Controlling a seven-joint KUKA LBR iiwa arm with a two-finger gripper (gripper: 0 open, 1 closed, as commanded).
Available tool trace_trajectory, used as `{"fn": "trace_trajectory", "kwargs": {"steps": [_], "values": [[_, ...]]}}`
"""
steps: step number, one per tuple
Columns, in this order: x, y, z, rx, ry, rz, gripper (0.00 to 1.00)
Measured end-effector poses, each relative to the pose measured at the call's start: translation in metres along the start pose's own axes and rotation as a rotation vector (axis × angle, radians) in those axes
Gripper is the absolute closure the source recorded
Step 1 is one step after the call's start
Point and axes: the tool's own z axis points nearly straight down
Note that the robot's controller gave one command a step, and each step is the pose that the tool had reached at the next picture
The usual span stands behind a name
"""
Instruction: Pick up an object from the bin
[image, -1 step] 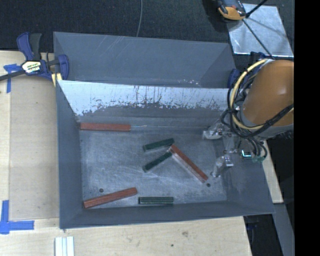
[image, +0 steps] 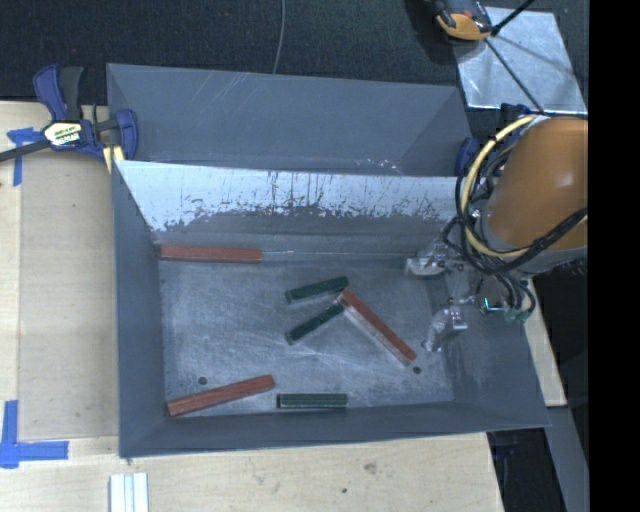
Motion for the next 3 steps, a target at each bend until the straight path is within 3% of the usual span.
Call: {"fn": "trace_trajectory", "kwargs": {"steps": [1, 2, 3], "values": [[0.004, -0.007, 0.053, 0.001, -0.006, 0.036, 0.00], [-0.019, -0.021, 0.118, 0.002, -0.021, 0.075, 1.00], [-0.019, -0.021, 0.118, 0.002, -0.021, 0.075, 1.00]]}}
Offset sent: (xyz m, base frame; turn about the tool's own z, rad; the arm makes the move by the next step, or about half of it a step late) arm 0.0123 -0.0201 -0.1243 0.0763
